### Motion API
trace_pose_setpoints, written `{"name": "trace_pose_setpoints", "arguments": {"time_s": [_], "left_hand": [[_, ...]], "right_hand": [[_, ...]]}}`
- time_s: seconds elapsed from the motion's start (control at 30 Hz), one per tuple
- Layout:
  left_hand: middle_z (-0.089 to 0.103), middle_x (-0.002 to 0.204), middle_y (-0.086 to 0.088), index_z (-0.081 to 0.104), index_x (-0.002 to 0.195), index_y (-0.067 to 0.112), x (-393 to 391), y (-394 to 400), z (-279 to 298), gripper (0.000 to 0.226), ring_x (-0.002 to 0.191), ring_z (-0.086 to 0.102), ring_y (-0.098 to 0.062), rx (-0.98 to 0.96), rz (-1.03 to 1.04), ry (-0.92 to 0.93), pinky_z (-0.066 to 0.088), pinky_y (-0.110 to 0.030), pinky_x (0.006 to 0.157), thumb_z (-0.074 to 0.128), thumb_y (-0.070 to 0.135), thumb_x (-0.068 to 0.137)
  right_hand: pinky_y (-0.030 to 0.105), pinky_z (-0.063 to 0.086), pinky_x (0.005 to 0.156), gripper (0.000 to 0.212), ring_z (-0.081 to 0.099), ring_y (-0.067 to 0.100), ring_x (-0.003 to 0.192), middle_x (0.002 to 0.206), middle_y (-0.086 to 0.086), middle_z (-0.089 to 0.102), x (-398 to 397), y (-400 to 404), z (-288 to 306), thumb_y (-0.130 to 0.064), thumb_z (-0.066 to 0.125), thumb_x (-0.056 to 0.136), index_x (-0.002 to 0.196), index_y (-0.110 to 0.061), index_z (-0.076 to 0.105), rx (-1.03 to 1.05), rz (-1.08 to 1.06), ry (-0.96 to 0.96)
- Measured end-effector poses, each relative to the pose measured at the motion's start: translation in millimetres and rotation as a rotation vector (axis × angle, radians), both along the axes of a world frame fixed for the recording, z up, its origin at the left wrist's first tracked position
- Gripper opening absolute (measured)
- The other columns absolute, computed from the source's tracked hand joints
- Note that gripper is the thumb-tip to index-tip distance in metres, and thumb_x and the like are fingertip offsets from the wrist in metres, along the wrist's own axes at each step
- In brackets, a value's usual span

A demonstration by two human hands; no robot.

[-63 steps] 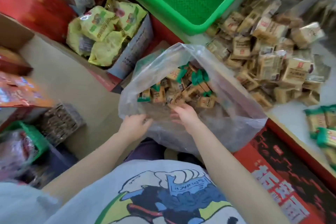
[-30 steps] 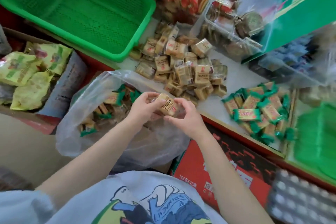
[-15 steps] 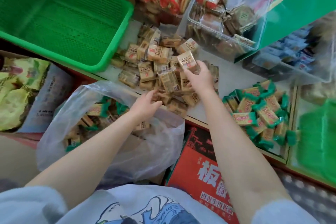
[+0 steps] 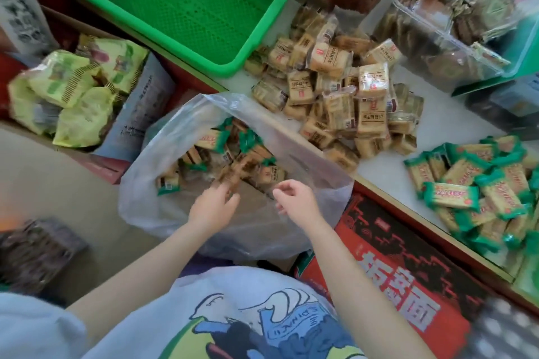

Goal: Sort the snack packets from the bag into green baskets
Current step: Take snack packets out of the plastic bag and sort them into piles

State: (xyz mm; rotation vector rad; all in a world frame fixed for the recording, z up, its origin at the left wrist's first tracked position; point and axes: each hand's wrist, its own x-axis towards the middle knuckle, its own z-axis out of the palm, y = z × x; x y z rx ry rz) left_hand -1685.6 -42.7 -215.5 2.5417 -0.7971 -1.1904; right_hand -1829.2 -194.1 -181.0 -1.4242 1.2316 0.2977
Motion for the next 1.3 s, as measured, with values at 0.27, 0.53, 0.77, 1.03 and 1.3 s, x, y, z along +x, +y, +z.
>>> {"name": "trace_pose_setpoints", "arguments": {"time_s": [0.27,0.53,0.77,1.03,1.3], "left_hand": [[0.027,0.163,-0.009,0.025,0.157,0.025,4.6,58.1,-69.2,0.062,0.146,0.029,-0.029,0.146,-0.120,0.087,0.019,-0.041,0.116,0.040,0.050,0.103],[0.029,0.163,-0.004,0.031,0.156,0.023,8.8,93.6,-82.7,0.070,0.150,0.024,-0.020,-0.004,-0.090,0.135,0.013,-0.036,0.121,0.027,0.060,0.097],[0.026,0.164,-0.001,0.028,0.157,0.029,9.1,97.5,-85.8,0.065,0.151,0.021,-0.021,0.023,-0.084,0.173,0.013,-0.035,0.120,0.028,0.062,0.101],[0.046,0.152,-0.005,0.037,0.153,0.023,23.3,74.2,-63.9,0.065,0.136,0.045,-0.029,0.055,0.241,0.335,0.039,-0.037,0.105,0.036,0.061,0.100],[0.074,0.109,-0.003,0.057,0.126,0.022,23.7,5.6,19.3,0.040,0.092,0.074,-0.016,-0.237,0.620,0.752,0.060,-0.038,0.088,0.068,0.041,0.093]], "right_hand": [[0.032,0.050,0.087,0.038,0.060,0.023,0.102,0.111,0.002,0.061,49.2,32.6,-88.1,-0.018,0.063,0.094,0.132,-0.014,0.060,0.071,0.067,0.105],[0.039,0.055,0.078,0.013,0.060,0.023,0.077,0.094,0.009,0.067,96.9,76.5,-135.8,-0.012,0.061,0.096,0.107,-0.013,0.068,0.349,-0.350,0.045],[0.019,0.033,0.046,0.010,0.047,0.010,0.055,0.068,0.001,0.056,112.9,78.1,-136.4,-0.017,0.069,0.094,0.088,-0.014,0.061,0.547,-0.638,0.095],[0.035,0.062,0.070,0.016,0.071,0.025,0.095,0.116,0.013,0.071,91.5,77.7,-112.5,-0.019,0.070,0.092,0.106,-0.015,0.064,0.387,-0.496,0.103],[0.027,0.050,0.073,0.030,0.070,0.015,0.093,0.108,0.005,0.077,30.9,29.7,-5.4,-0.028,0.061,0.100,0.124,-0.013,0.070,0.266,-0.148,-0.195]]}}
